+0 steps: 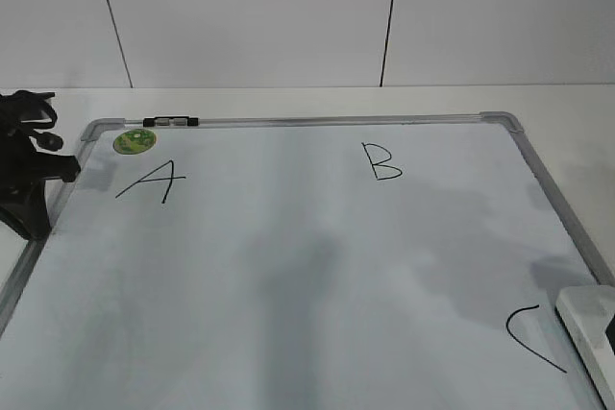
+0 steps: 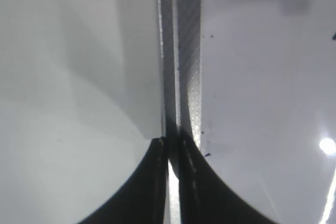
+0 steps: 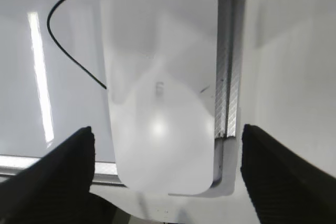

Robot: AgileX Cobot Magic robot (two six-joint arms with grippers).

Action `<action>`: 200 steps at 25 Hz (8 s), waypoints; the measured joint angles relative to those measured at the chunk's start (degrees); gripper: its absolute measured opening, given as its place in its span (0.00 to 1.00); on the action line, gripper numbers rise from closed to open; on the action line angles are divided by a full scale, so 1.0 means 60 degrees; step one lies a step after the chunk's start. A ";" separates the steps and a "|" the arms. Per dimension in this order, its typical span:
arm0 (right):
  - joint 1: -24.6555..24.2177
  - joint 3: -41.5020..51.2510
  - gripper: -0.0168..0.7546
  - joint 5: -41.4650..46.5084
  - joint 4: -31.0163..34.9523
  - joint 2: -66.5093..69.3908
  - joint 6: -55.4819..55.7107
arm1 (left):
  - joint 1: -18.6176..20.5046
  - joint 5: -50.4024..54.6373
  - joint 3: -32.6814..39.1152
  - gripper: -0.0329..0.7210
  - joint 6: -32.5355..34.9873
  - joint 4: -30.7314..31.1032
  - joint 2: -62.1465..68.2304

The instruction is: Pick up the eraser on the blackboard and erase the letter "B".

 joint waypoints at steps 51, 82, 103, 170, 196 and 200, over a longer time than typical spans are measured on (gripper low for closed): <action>0.0740 -0.0580 0.72 -0.0686 -0.0449 0.2548 0.0236 | 0.0000 0.0022 -0.0020 0.07 0.0000 0.0000 0.0000; 0.1395 -0.6471 0.71 0.2199 -0.0997 0.3930 0.1239 | 0.0000 0.0066 -0.0020 0.07 0.0000 -0.0024 0.0000; 0.3049 -1.2939 0.71 0.2283 -0.1337 1.0019 0.1571 | 0.0000 0.0131 -0.0020 0.07 0.0000 -0.0046 0.0000; 0.3049 -1.2992 0.79 0.2282 -0.1079 1.0353 0.1571 | 0.0000 0.0152 -0.0024 0.07 0.0000 0.0007 0.0000; 0.3049 -1.3266 0.72 0.2322 -0.1300 1.0353 0.1571 | 0.0000 0.0152 -0.0024 0.07 0.0000 0.0007 0.0000; 0.3109 -1.3284 0.72 0.2322 -0.1108 1.0515 0.1571 | 0.0000 0.0176 -0.0042 0.07 0.0000 0.0007 0.0000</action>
